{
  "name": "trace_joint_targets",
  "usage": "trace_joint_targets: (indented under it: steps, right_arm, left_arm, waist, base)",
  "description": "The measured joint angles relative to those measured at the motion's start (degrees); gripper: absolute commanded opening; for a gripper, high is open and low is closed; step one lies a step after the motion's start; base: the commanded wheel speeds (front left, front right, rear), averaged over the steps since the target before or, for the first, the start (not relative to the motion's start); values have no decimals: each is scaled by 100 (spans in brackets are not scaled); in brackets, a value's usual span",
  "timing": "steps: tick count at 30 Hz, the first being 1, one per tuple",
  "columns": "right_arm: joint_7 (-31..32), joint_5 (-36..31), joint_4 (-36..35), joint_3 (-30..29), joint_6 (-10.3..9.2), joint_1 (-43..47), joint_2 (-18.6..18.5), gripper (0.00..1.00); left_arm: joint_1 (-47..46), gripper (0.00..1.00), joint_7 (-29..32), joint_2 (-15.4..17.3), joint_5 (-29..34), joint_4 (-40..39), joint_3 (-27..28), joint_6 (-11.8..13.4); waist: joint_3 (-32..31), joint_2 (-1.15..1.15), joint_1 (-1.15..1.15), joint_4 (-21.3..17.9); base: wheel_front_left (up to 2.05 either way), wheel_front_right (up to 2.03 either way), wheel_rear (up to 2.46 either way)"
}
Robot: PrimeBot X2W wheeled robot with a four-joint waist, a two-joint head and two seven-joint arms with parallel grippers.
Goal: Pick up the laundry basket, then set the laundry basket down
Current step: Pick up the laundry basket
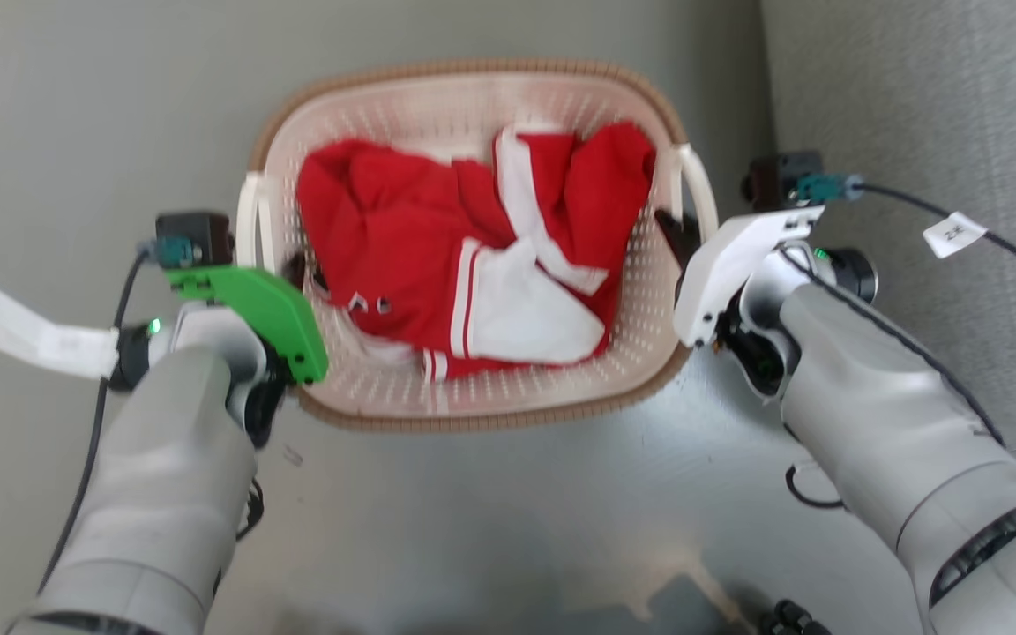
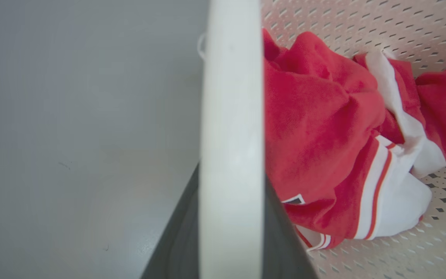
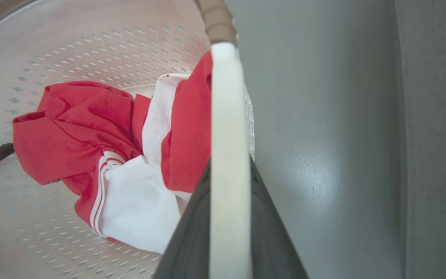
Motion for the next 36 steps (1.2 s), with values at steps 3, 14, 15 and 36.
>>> trace_joint_targets:
  steps: [3,14,15,36]
  right_arm:
    - [114,126,-60,120,0,119,-9,0]
    - [408,352,-135,436,-49,455,-31,0]
    - [444,375,-135,470,-49,505,-32,0]
    - [1176,964,-125,945,-54,1328,-66,0]
  left_arm:
    - [172,0,57,5,-118,10,-21,0]
    - [642,0,345,24,-558,-54,-210,0]
    - [699,0,376,24,-619,-53,-232,0]
    - [1617,0,1040,64,-1148,-112,-756,9]
  waist:
    - [-219,0,0,-24]
    - [-955,0,0,-107]
    - [-1028,0,0,-112]
    - [-2582,0,0,-155]
  base:
    - [0,0,0]
    - [0,0,0]
    - [0,0,0]
    - [0,0,0]
